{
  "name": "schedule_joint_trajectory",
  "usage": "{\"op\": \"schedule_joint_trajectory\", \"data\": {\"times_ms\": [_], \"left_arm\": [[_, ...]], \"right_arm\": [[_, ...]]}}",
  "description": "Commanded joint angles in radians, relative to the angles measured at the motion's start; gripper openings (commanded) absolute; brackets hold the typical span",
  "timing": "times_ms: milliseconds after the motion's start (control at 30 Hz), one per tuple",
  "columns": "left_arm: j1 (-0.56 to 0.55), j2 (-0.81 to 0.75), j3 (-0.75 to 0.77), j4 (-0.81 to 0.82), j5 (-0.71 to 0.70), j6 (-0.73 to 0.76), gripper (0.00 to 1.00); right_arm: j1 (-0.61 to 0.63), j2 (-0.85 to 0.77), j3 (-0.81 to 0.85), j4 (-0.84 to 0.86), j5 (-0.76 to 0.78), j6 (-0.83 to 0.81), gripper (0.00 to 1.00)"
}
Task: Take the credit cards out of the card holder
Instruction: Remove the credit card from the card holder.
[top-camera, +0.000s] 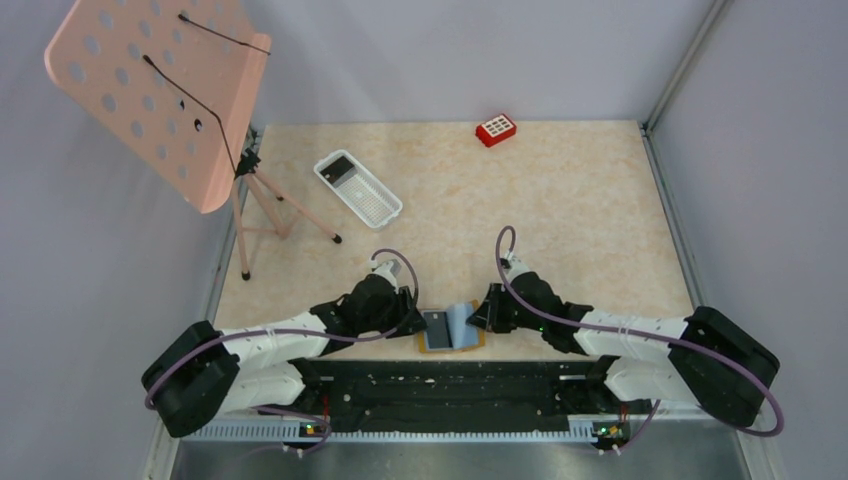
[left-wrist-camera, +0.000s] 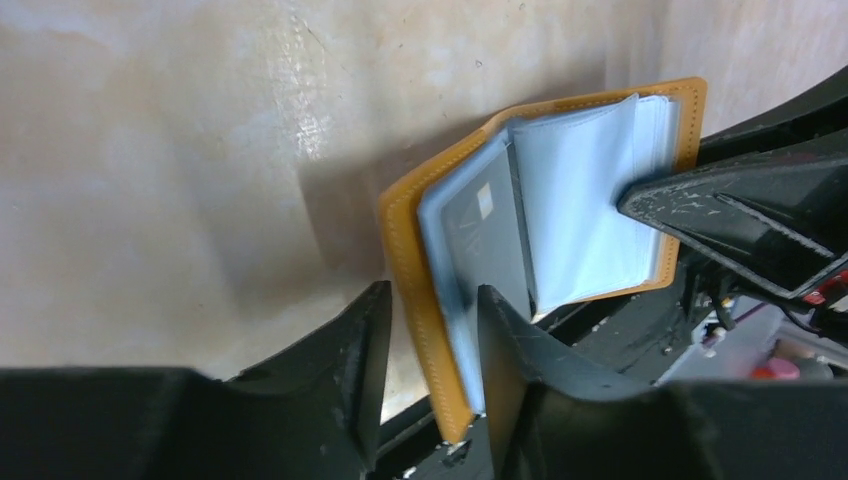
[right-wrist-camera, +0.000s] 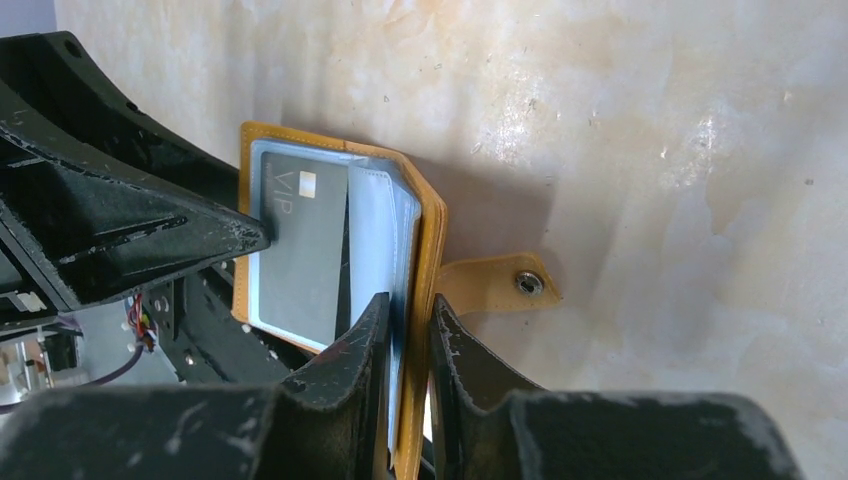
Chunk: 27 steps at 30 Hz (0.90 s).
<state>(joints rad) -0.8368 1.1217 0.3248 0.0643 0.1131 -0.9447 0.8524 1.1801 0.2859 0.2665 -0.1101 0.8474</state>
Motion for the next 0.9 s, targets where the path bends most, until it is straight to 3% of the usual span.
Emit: {"op": "schedule_joint_trajectory", "data": {"times_ms": [0,100,233,533,733,867], "left_arm": [[-0.004,0.016,0.015,0.09,0.045,0.0,0.35],[-0.004,0.008,0.013,0.099,0.059,-0.008,0.15],[-0.004,-0.009,0.01,0.125,0.082,-0.023,0.0],[-0.004,-0.019,0.009,0.143,0.087,-0.04,0.0],[-0.004,-0.045,0.007,0.13,0.072,-0.049,0.0],[-0.004,-0.061,-0.001,0.122,0.054,-0.052,0.0]], "right_arm": [[-0.013,-0.025,0.016,-0.095,0.017,-0.038,0.01],[-0.014,-0.077,0.069,-0.182,0.018,-0.046,0.08],[-0.015,-0.151,0.158,-0.313,0.024,-0.063,0.23],[-0.011,-0.248,0.28,-0.418,-0.007,-0.06,0.41],[0.048,-0.22,0.277,-0.277,-0.064,-0.003,0.3],[0.066,-0.133,0.218,-0.127,-0.085,0.039,0.29]]}}
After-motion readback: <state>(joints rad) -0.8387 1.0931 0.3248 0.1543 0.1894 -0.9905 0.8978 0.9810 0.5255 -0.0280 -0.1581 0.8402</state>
